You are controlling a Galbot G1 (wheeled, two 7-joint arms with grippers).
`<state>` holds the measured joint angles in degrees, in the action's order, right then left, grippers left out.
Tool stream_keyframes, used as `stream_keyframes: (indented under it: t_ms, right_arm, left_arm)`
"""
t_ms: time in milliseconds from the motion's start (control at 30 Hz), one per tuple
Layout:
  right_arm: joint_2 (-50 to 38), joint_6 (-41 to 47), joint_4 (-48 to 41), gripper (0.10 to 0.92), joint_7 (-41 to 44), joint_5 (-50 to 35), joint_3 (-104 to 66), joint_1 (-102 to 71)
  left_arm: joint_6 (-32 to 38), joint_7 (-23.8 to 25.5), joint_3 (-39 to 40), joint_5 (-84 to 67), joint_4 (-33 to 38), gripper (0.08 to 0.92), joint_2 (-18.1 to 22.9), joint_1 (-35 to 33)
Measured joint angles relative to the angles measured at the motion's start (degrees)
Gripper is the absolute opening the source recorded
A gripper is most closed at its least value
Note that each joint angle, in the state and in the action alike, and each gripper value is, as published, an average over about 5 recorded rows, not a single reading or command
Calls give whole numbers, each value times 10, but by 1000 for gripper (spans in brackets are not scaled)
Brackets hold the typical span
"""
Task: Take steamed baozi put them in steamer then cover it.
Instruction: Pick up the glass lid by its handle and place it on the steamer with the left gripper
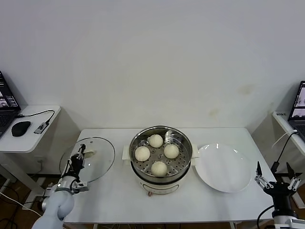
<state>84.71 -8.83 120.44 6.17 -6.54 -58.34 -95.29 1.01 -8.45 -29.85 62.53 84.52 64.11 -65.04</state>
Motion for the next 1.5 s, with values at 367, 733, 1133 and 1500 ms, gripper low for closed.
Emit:
stream_keyframes:
  t_ms: [367,733,1133,1500]
  right_arm:
    - [-3,0,0,823,2,3,14,-4]
    - [9,-4,-6,823,-5,29,33,2]
    - [38,0,-24,823,-34,105,70,29]
    - [49,10,-30,823,-43,155,95,44]
  left_arm:
    - [-75,68,-22,-96,179,149,-76,-67]
    - [-162,109,49,-147,309,149,-133,-63]
    - [-253,160,203,-69,326,149,-86,14]
    - [-278,211,300,39,298,149,8,79]
